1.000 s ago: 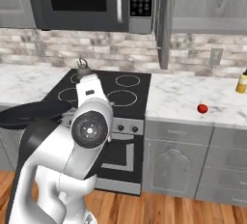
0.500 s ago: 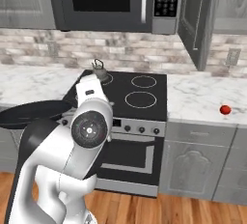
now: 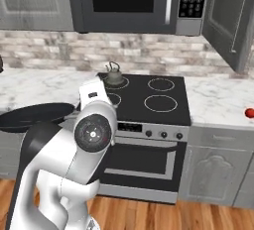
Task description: Pick the pan from the cabinet and place it on the stove. Then turn on the stove burner for the pan.
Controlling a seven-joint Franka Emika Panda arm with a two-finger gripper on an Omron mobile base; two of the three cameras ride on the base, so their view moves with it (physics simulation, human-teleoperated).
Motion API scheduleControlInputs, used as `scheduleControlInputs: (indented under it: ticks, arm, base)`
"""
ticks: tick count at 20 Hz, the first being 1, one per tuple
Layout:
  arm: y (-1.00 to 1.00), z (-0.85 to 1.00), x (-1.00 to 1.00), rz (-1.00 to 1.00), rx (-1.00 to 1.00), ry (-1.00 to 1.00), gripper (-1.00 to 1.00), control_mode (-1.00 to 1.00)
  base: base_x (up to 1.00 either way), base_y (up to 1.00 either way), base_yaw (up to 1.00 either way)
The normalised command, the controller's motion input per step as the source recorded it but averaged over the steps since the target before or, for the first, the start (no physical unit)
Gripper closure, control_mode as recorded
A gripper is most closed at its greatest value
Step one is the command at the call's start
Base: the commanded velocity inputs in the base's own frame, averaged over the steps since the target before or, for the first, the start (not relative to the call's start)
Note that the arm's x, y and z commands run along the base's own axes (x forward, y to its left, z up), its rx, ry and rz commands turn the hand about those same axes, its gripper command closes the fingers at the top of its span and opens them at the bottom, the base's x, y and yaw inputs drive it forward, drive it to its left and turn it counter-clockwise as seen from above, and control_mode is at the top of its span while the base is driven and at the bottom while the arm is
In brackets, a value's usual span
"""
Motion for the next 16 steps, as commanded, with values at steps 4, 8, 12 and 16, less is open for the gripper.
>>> scheduleControlInputs:
  ticks: [4,8,12,16]
  arm:
    - [0.0,0.0,0.0,0.0,0.0,0.0,1.0,1.0]
    - [0.0,0.0,0.0,0.0,0.0,0.0,1.0,1.0]
    - [0.0,0.0,0.0,0.0,0.0,0.0,1.0,1.0]
    - [0.0,0.0,0.0,0.0,0.0,0.0,1.0,1.0]
  base:
    - [0.36,0.57,-0.03]
    - [0.48,0.49,-0.01]
    - [0.55,0.29,0.0]
    - [0.55,0.13,0.0]
